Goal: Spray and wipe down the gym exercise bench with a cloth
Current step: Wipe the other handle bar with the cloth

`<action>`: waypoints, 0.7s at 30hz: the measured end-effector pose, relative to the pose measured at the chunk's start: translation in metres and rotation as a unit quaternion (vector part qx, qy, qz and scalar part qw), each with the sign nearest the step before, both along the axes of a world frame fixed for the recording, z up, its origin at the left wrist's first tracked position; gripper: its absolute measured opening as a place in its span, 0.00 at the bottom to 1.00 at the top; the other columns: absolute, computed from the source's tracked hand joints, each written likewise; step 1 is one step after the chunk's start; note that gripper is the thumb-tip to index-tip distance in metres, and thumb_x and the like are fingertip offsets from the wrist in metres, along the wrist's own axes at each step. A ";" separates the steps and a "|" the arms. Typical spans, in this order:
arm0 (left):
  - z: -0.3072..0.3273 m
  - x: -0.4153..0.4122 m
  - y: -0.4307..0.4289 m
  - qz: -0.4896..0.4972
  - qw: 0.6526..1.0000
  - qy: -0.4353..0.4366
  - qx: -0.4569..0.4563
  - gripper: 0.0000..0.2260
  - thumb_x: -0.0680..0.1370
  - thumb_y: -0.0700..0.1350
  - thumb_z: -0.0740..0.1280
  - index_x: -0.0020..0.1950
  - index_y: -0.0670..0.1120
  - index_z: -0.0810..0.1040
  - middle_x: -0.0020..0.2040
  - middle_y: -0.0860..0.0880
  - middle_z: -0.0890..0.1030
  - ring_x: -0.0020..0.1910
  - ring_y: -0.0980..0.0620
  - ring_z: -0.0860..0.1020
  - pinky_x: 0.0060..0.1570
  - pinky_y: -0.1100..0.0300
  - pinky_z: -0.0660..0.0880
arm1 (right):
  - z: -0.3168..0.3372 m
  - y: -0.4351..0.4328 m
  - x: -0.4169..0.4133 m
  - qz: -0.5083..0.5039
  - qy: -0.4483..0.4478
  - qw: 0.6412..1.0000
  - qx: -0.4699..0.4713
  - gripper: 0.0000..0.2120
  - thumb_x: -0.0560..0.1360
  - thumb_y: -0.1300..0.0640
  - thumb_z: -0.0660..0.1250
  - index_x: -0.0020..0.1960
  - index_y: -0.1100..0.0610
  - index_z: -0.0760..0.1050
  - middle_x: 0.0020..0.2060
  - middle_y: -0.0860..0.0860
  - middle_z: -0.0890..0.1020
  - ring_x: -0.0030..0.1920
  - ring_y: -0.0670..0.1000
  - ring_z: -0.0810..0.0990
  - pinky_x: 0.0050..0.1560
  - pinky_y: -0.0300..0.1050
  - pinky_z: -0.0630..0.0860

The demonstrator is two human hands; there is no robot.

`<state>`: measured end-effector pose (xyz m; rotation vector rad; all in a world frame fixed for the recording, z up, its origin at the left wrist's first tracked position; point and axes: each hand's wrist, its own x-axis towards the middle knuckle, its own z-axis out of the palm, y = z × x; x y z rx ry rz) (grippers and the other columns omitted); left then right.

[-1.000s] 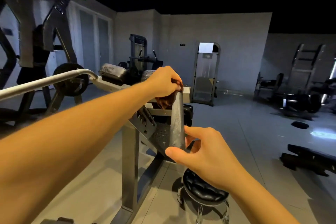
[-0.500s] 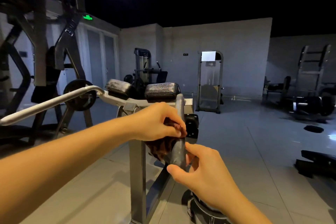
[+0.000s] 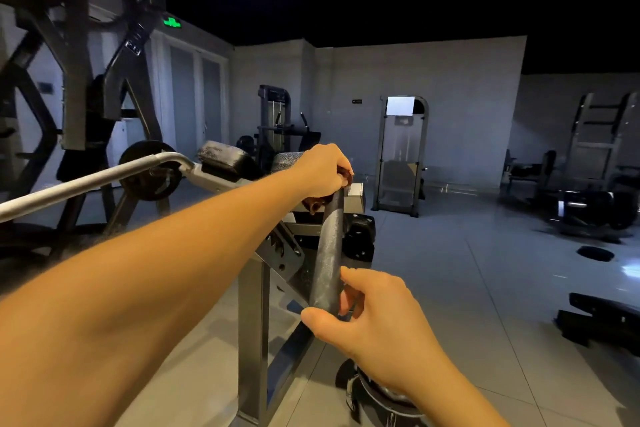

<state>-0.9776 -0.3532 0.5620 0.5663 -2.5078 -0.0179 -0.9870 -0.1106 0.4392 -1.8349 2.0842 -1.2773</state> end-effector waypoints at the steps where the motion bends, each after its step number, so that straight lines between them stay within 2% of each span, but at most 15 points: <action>1: -0.001 0.011 0.007 -0.020 1.000 -0.010 0.012 0.09 0.81 0.43 0.69 0.59 0.48 0.86 0.56 0.49 0.85 0.52 0.51 0.80 0.55 0.56 0.77 | -0.001 0.001 0.001 0.001 0.004 1.000 0.004 0.20 0.70 0.33 0.72 0.53 0.45 0.79 0.36 0.44 0.75 0.37 0.45 0.74 0.33 0.35 0.71; 3: -0.007 0.040 0.031 -0.063 0.997 -0.033 0.041 0.07 0.80 0.44 0.70 0.56 0.50 0.87 0.50 0.54 0.83 0.49 0.57 0.78 0.55 0.59 0.76 | -0.003 0.004 0.002 -0.001 0.007 1.000 -0.002 0.20 0.70 0.33 0.71 0.53 0.45 0.79 0.36 0.44 0.75 0.37 0.45 0.74 0.33 0.36 0.71; 5: -0.021 0.075 0.064 -0.099 0.992 -0.046 0.057 0.06 0.80 0.46 0.71 0.53 0.54 0.86 0.46 0.62 0.79 0.48 0.60 0.77 0.51 0.65 0.73 | -0.004 0.004 0.002 -0.003 0.006 1.000 -0.012 0.17 0.70 0.34 0.71 0.48 0.46 0.78 0.34 0.45 0.75 0.36 0.45 0.73 0.34 0.37 0.70; 7: -0.038 0.106 0.092 -0.130 0.988 -0.042 0.073 0.06 0.80 0.47 0.72 0.52 0.57 0.86 0.46 0.64 0.78 0.50 0.62 0.77 0.51 0.67 0.74 | -0.004 0.005 0.003 0.000 -0.007 1.000 -0.022 0.15 0.70 0.35 0.72 0.42 0.46 0.76 0.32 0.44 0.75 0.34 0.45 0.73 0.34 0.38 0.70; 9: -0.049 0.119 0.101 -0.134 0.986 -0.020 0.095 0.07 0.79 0.48 0.72 0.54 0.58 0.87 0.46 0.66 0.78 0.51 0.64 0.77 0.50 0.71 0.74 | -0.006 0.005 0.003 0.005 -0.017 0.999 -0.031 0.15 0.70 0.36 0.72 0.42 0.46 0.75 0.32 0.44 0.75 0.34 0.44 0.73 0.34 0.39 0.70; 12: -0.042 0.101 0.086 -0.111 0.992 0.007 0.063 0.06 0.79 0.48 0.72 0.53 0.57 0.87 0.45 0.64 0.78 0.48 0.62 0.77 0.48 0.72 0.71 | -0.009 0.003 0.005 0.010 -0.018 0.999 -0.041 0.19 0.68 0.33 0.70 0.44 0.47 0.76 0.34 0.47 0.75 0.34 0.46 0.72 0.33 0.42 0.72; 16: -0.016 0.042 0.029 -0.043 0.999 0.009 0.013 0.07 0.81 0.46 0.70 0.56 0.51 0.87 0.47 0.56 0.81 0.46 0.58 0.76 0.53 0.60 0.73 | -0.013 0.000 0.006 0.006 -0.023 0.999 -0.028 0.15 0.71 0.35 0.72 0.48 0.44 0.74 0.35 0.45 0.74 0.36 0.45 0.73 0.36 0.36 0.73; 19: -0.007 0.007 0.001 0.003 0.999 0.039 0.000 0.08 0.81 0.44 0.69 0.57 0.48 0.87 0.53 0.50 0.85 0.50 0.52 0.80 0.54 0.57 0.76 | -0.013 -0.002 0.004 0.004 -0.018 1.000 -0.024 0.16 0.71 0.34 0.71 0.50 0.43 0.75 0.36 0.45 0.75 0.37 0.46 0.74 0.37 0.37 0.74; 21: -0.012 0.002 0.000 0.010 0.998 0.064 0.002 0.08 0.82 0.44 0.68 0.57 0.49 0.87 0.55 0.49 0.85 0.51 0.52 0.80 0.53 0.57 0.76 | -0.012 -0.003 0.002 0.003 -0.020 1.000 -0.023 0.16 0.70 0.34 0.71 0.49 0.44 0.76 0.35 0.45 0.75 0.36 0.46 0.74 0.36 0.37 0.74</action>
